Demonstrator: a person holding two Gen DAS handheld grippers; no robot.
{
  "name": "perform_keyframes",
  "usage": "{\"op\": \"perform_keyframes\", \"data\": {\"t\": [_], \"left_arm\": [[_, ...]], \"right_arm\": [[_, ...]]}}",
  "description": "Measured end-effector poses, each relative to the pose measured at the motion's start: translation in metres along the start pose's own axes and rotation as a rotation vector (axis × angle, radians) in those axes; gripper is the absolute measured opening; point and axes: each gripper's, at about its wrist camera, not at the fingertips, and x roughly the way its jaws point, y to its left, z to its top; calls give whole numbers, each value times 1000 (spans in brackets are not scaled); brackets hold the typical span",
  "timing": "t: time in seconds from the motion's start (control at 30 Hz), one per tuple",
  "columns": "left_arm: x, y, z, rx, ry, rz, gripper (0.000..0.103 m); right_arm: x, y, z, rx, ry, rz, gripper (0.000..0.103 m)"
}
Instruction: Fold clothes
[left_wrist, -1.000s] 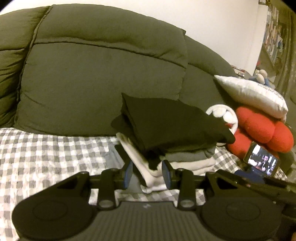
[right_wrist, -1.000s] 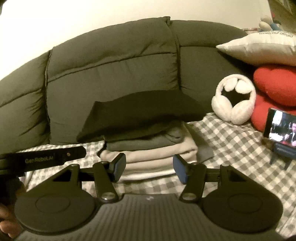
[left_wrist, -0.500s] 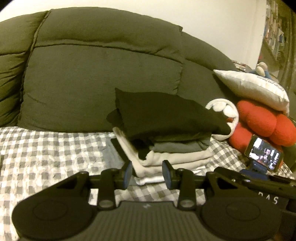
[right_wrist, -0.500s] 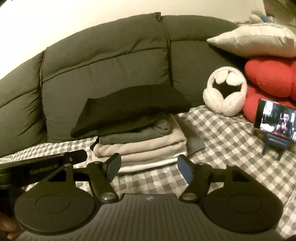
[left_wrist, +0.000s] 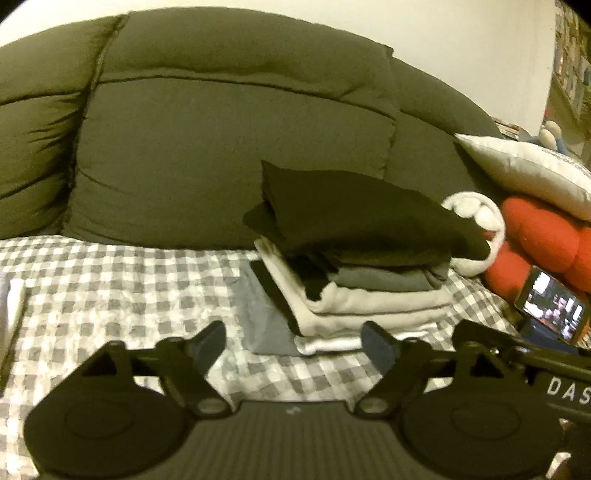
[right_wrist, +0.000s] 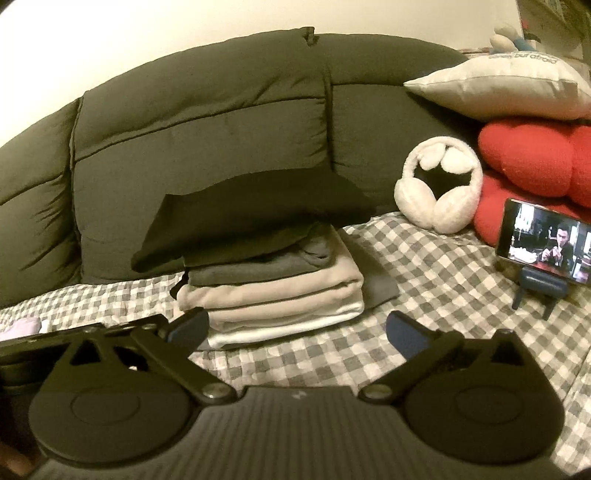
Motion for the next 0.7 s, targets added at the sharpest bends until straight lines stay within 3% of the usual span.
{"op": "perform_keyframes", "data": {"t": [0.1,0.2,0.37,0.7], "left_arm": [[3,0,-1,0,5,45,100],[4,3,-6,2,18,60,102],[9,6,-10,12,39,96,102],[5,1,-11,31,21,121,102]], "right_arm": [[0,1,0,6,4,-8,103],[3,2,-1,-2,23,-14,103],[9,10,-4,-56,63,-27,103],[6,14,-5,-125,46,-74,103]]}}
